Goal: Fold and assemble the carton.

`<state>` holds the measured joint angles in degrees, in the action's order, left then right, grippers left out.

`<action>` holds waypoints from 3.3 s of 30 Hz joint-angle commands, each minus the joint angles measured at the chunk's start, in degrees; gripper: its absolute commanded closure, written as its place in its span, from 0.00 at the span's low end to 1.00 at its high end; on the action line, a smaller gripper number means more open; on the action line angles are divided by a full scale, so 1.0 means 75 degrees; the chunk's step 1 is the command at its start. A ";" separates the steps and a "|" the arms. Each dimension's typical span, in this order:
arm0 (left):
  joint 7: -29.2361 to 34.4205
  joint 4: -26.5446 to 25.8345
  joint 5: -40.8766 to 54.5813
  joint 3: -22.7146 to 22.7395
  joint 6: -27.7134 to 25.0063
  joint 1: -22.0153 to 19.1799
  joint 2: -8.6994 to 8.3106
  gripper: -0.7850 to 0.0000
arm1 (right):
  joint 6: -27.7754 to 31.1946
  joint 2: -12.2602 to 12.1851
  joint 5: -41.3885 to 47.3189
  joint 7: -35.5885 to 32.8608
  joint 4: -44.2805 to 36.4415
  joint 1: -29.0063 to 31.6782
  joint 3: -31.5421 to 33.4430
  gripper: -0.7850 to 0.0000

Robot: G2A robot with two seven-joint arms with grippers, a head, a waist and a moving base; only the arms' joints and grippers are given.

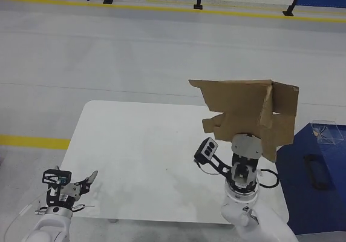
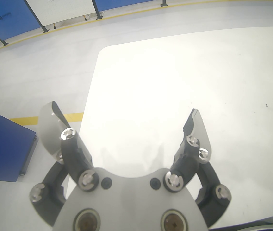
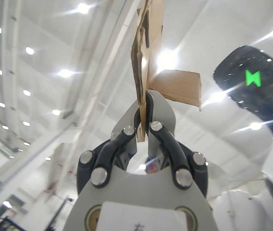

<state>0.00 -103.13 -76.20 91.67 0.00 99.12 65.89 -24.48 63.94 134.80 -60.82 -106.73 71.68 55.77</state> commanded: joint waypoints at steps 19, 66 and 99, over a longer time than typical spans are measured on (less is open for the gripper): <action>0.0000 0.0000 0.0000 0.0000 0.0000 0.0000 0.0000 0.00 | 0.0745 0.0287 -0.5026 -0.1453 0.0222 -0.0449 0.0809 1.00; 0.7750 0.0002 0.9475 0.1238 -0.1621 -0.1502 -0.0188 0.00 | 0.6822 0.0068 -1.3347 -0.1693 0.2234 -0.0094 0.2547 1.00; 1.1097 0.0325 1.2901 -0.0568 -0.1925 -0.2211 -0.0446 1.00 | 0.7075 0.0141 -1.4581 -0.1983 0.2447 -0.0588 0.0765 1.00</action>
<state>82.87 -100.71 19.88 87.50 -14.39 82.50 62.60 28.49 65.03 25.41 -75.79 -88.38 67.25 61.54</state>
